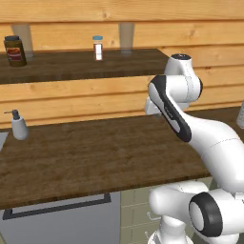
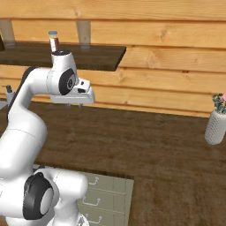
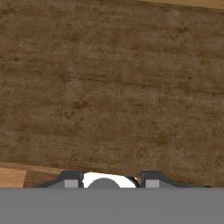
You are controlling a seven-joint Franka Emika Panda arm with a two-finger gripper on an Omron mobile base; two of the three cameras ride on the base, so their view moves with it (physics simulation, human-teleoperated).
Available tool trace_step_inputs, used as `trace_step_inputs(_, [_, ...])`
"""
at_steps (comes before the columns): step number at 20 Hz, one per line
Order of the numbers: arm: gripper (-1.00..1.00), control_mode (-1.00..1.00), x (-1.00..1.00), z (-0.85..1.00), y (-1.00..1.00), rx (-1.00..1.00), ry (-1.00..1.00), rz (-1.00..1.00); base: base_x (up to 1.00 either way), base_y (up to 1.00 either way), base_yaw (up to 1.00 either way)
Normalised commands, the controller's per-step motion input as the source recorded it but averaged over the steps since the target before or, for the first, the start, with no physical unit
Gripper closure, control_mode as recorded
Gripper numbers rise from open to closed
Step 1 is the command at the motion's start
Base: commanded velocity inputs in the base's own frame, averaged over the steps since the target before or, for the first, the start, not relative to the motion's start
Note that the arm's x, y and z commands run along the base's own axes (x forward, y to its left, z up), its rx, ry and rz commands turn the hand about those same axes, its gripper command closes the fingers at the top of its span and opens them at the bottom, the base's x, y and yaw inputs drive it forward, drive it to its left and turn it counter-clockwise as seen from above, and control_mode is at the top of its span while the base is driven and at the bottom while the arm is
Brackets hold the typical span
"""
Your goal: Take a straw from the drawer in front and place it inside the glass cup on the dining counter.
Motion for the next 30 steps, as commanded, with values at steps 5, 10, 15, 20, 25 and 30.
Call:
trace_step_inputs(5, [-1.00, -1.00, -0.18, -0.01, 0.04, 0.00, 0.00, 0.00, 0.00, 0.00, 0.00])
trace_step_inputs(10, [-1.00, -1.00, -0.27, 0.00, 0.00, 0.00, 0.00, 0.00, 0.00, 0.00, 0.00])
trace_step_inputs(15, [-1.00, -1.00, -0.18, 0.00, 0.00, 0.00, 0.00, 0.00, 0.00, 0.00, 0.00])
trace_step_inputs(20, [-1.00, -1.00, -0.56, -0.05, 0.09, 0.00, 0.00, 0.00, 0.00, 0.00, 0.00])
trace_step_inputs(25, [-1.00, 1.00, -0.47, -0.05, 0.20, 0.00, 0.00, 0.00, -0.22, 0.11, 0.00])
trace_step_inputs(30, [-1.00, 1.00, 0.00, 0.00, 0.00, 0.00, 0.00, 0.00, -0.34, 0.54, -0.18])
